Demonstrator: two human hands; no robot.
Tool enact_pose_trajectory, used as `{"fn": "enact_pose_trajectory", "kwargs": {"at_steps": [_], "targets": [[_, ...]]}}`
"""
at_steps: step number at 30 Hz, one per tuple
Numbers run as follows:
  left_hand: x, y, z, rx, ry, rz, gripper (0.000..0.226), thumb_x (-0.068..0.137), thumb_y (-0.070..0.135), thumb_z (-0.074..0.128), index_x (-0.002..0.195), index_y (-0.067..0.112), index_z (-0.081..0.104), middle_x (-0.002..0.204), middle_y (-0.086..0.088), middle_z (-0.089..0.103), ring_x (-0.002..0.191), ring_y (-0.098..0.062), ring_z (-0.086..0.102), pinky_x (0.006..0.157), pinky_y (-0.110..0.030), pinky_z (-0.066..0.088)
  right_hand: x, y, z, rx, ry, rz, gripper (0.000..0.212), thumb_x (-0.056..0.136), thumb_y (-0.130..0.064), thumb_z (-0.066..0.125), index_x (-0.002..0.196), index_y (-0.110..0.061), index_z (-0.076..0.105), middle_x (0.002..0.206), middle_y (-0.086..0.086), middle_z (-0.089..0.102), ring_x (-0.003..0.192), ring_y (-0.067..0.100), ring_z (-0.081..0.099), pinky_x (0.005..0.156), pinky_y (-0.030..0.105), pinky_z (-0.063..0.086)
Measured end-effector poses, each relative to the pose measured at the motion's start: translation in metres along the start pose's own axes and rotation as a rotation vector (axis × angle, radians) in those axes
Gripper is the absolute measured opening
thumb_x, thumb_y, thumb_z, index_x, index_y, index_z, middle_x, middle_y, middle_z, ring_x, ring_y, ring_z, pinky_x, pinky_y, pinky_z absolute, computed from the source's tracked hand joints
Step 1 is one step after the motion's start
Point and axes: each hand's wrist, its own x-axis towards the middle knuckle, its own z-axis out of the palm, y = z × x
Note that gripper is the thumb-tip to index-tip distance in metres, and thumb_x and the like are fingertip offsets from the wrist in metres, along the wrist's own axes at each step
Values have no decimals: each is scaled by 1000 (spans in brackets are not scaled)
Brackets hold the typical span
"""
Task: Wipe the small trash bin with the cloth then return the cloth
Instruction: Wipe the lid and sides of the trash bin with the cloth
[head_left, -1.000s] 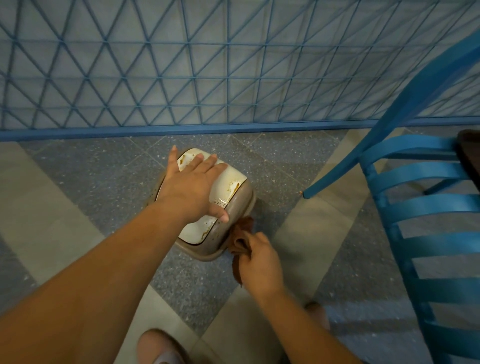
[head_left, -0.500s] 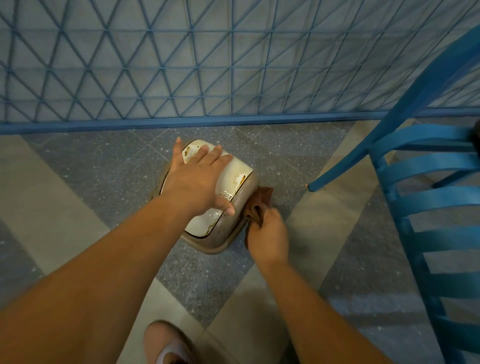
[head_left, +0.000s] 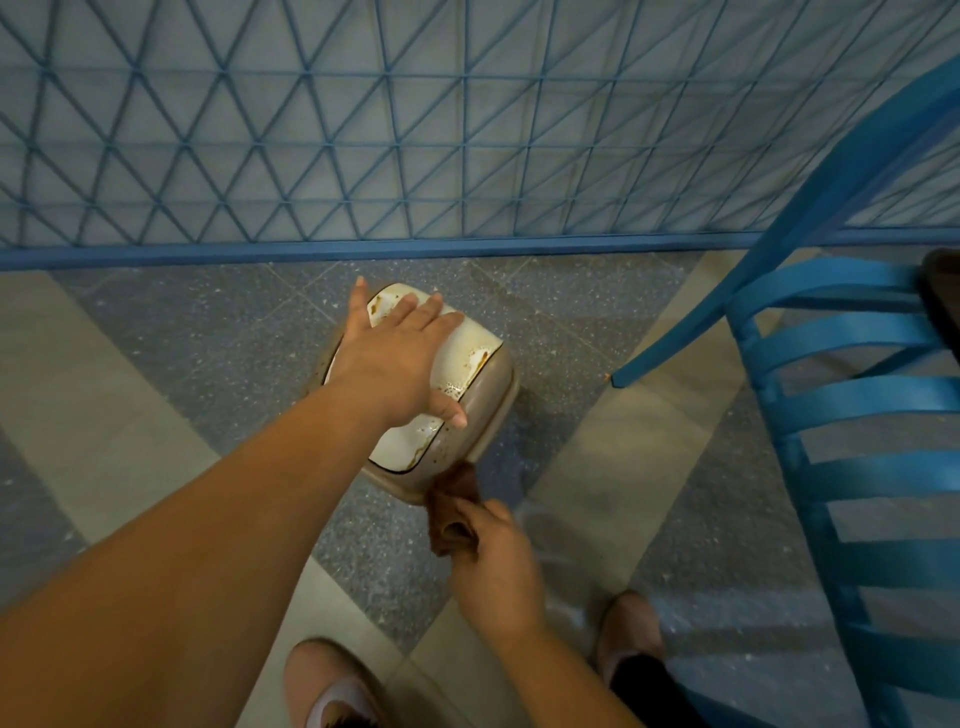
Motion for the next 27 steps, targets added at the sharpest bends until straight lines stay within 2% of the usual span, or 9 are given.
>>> {"fn": "enact_pose_trajectory", "kwargs": {"at_steps": [3, 5, 7, 10, 13, 18, 20, 24, 27], "targets": [[0, -3, -2, -14, -16, 18, 114, 61, 83, 53, 150, 35, 2, 161, 8, -1, 148, -15, -2, 110, -62, -16, 17, -1, -15, 511, 279, 350, 12, 83, -18, 58, 89, -24, 68, 90, 8, 69, 84, 25, 65, 81, 47, 54], [0, -7, -5, -1, -29, 48, 117, 59, 83, 56, 150, 35, 1, 161, 8, 0, 148, -15, -1, 109, -60, -18, 36, -1, -29, 606, 428, 442, 17, 88, -20, 58, 103, -17, 68, 100, 13, 69, 94, 26, 65, 88, 48, 52], [1, -12, -8, 11, -58, 72, 123, 55, 81, 62, 150, 35, 0, 161, 7, 0, 148, -15, 0, 110, -58, -18, 53, -8, -43, 501, 359, 406, 25, 91, -25, 55, 112, -14, 64, 106, 12, 64, 98, 27, 62, 92, 49, 50], [3, -12, -9, 47, -53, 75, 125, 54, 75, 69, 150, 34, 1, 161, 7, 2, 148, -15, 3, 113, -56, -15, 64, -26, -51, 407, 220, 331, 19, 92, -31, 55, 97, -15, 63, 103, 11, 61, 95, 26, 61, 89, 45, 50], [1, -8, -8, 64, -42, 58, 125, 55, 73, 71, 151, 33, 1, 161, 7, 2, 148, -16, 3, 111, -55, -15, 54, -30, -45, 292, 220, 271, 12, 93, -25, 55, 87, -15, 59, 103, 11, 58, 92, 25, 58, 81, 35, 46], [2, -8, -7, 94, -34, 66, 124, 57, 75, 67, 151, 32, -1, 161, 6, 1, 148, -17, 2, 110, -57, -16, 16, -21, -15, 79, 184, 129, 15, 90, -14, 54, 101, -8, 62, 104, 10, 57, 93, 28, 60, 74, 32, 44], [2, -8, -6, 90, -40, 62, 125, 56, 75, 67, 151, 32, -3, 161, 6, -1, 148, -17, 1, 110, -58, -16, 9, -23, -8, 8, 156, 88, 25, 91, -13, 52, 114, -9, 61, 114, 9, 56, 99, 27, 60, 78, 33, 44], [1, -7, -4, 74, -33, 59, 127, 54, 75, 69, 151, 32, -3, 161, 6, -2, 148, -18, 0, 109, -57, -18, 26, -24, -25, -164, 163, 52, 41, 93, -16, 48, 134, -18, 49, 125, 5, 50, 107, 28, 58, 79, 34, 43], [1, -6, -2, 78, -16, 55, 127, 54, 76, 68, 151, 32, -2, 161, 5, -1, 148, -18, 1, 109, -57, -18, 61, -23, -51, -225, 196, 78, 41, 94, -14, 44, 135, -17, 48, 124, 10, 50, 104, 32, 57, 77, 37, 43]]}}
